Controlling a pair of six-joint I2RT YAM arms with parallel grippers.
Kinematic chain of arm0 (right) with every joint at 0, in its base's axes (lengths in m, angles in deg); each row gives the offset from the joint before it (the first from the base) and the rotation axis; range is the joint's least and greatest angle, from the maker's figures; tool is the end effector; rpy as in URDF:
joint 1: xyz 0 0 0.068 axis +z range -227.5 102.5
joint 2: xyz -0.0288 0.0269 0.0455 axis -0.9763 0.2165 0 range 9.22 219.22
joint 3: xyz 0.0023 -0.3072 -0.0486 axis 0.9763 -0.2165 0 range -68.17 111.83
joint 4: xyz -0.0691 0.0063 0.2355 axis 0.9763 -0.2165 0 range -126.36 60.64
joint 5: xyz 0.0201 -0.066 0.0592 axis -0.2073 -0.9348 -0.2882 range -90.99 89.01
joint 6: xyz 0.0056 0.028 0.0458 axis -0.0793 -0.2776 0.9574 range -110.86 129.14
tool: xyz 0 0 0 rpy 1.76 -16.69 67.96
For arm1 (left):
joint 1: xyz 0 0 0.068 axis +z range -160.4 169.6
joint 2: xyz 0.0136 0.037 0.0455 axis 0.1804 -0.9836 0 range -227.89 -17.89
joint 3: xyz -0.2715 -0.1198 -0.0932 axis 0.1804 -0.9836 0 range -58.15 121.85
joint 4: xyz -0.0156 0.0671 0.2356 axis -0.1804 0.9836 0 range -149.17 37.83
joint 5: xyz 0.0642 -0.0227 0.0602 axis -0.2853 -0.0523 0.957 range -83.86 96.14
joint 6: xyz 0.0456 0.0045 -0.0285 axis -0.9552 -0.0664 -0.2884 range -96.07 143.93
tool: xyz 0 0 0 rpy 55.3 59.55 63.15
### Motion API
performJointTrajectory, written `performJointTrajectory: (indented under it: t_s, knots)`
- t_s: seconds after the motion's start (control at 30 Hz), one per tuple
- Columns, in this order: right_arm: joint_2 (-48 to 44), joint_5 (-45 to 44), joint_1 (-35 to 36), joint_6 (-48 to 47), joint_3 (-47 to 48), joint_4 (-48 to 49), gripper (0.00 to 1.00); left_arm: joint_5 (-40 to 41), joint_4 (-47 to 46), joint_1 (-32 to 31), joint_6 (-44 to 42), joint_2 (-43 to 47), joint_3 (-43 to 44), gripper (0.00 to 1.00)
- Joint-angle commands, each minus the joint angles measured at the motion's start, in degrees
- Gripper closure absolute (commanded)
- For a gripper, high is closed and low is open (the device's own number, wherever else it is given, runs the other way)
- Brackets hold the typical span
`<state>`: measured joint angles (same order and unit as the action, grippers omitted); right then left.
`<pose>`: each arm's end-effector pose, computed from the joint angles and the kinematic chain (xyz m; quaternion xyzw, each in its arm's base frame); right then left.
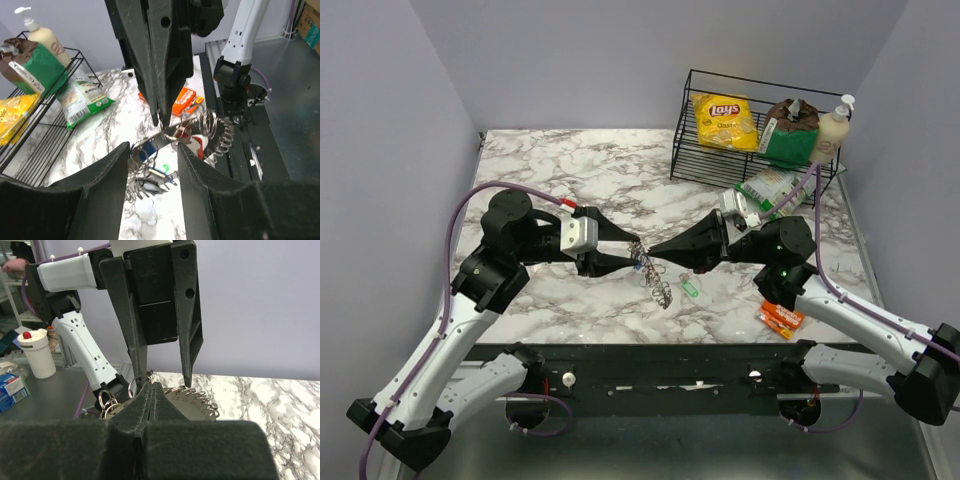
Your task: Put the keys on the keyring
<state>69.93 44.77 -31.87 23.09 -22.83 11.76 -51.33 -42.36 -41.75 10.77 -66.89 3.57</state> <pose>0.1190 0.1583 0.4184 -0.4505 0.3815 0.5671 0.5744 0.0894 -0.0897 0.4444 0.5463 0.4699 -0.4419 0.5344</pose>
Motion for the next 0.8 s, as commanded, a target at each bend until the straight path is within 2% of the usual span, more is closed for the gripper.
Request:
performJointTrajectory:
  t_s: [0.0, 0.13, 0.37, 0.6, 0.77]
  knots:
    - [0.29, -0.67, -0.45, 0.37, 0.01, 4.05, 0.99, 0.52, -5.04, -2.21, 2.97, -0.49, -0.28, 0.49]
    - [0.64, -0.49, -0.45, 0.46, 0.01, 4.23, 0.99, 1.66, -5.3, -3.89, 2.62, -1.1, -0.01, 0.51]
    - [0.29, -0.41, -0.45, 0.55, -0.17, 4.23, 0.99, 3.33, -3.11, -4.59, 1.04, -1.72, 0.51, 0.67]
    - [-0.06, -0.14, -0.45, 0.37, -0.26, 4.49, 0.99, 8.33, 1.72, -4.51, -2.03, -1.28, 1.3, 0.71]
    - [0.11, 0.03, -0.45, 0.63, -0.34, 4.84, 0.99, 9.92, 2.16, -4.59, -2.21, -1.28, 1.04, 0.82]
